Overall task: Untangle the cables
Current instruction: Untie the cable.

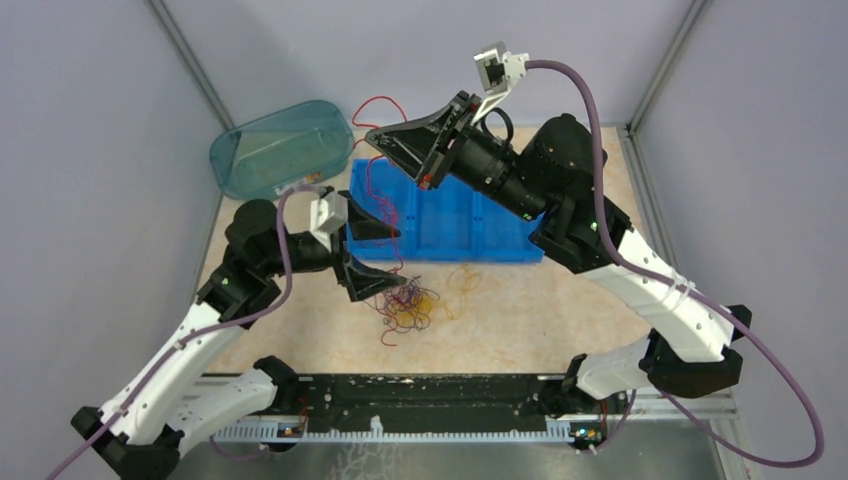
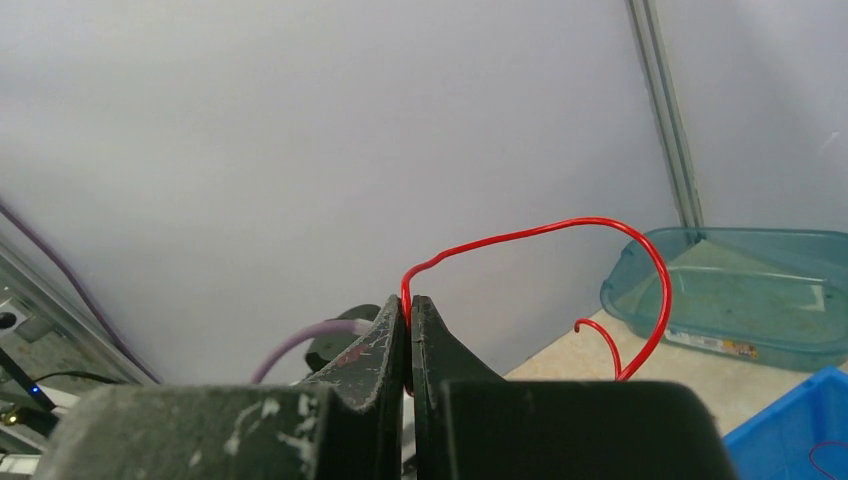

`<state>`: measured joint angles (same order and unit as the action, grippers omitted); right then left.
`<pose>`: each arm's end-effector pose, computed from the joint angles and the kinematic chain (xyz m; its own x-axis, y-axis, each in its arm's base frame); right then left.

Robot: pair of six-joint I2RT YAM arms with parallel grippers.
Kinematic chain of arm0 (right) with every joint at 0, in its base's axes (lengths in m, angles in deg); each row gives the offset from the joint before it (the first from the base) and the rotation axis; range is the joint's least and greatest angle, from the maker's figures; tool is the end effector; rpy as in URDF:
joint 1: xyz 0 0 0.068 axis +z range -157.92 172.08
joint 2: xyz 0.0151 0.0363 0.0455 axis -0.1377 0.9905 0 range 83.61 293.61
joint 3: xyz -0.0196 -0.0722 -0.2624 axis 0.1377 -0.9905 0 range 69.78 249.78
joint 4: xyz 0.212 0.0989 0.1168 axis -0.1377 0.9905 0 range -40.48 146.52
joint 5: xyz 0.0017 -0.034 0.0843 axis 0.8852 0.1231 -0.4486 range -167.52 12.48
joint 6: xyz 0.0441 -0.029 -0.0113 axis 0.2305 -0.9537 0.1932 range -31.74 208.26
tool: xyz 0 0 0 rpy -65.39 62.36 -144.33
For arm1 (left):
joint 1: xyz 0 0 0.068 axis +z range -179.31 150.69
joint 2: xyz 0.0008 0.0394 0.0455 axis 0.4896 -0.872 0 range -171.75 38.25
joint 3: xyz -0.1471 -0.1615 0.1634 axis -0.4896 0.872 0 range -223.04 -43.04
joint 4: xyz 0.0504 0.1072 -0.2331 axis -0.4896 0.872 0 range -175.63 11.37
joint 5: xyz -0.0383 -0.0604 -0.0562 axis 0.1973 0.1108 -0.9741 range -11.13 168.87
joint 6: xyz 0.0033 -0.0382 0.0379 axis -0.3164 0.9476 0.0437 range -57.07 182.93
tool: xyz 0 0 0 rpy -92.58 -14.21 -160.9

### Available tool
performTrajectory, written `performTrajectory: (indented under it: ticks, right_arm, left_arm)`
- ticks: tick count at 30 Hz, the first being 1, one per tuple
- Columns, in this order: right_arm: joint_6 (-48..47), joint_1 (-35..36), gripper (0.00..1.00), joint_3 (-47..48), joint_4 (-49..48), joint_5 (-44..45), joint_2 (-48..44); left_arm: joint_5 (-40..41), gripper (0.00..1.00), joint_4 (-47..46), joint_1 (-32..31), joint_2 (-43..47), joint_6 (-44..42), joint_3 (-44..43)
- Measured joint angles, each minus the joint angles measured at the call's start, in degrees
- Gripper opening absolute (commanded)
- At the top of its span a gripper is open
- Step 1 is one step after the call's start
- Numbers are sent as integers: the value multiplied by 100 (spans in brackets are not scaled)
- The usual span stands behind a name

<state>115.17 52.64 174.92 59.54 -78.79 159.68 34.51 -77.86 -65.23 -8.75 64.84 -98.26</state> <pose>0.1198 0.2137 0.5770 -0.2558 0.4676 -0.8461 -0.8581 0.2933 0.4215 0.1258 -0.1218 0.4017 -0.0264 -0.0102 -0.9996 0.9853 0.1686 -0.0278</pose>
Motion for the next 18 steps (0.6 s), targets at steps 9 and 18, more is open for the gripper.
performTrajectory:
  ticks: [9,18]
  right_arm:
    - [68,0,0,0,-127,-33,7]
    - [186,-442,0,-726,-225,-22,-186]
  left_arm:
    - [-455,7,-485,0,-636,511,-2]
    - [809,0,2,2,-479,-317,-837]
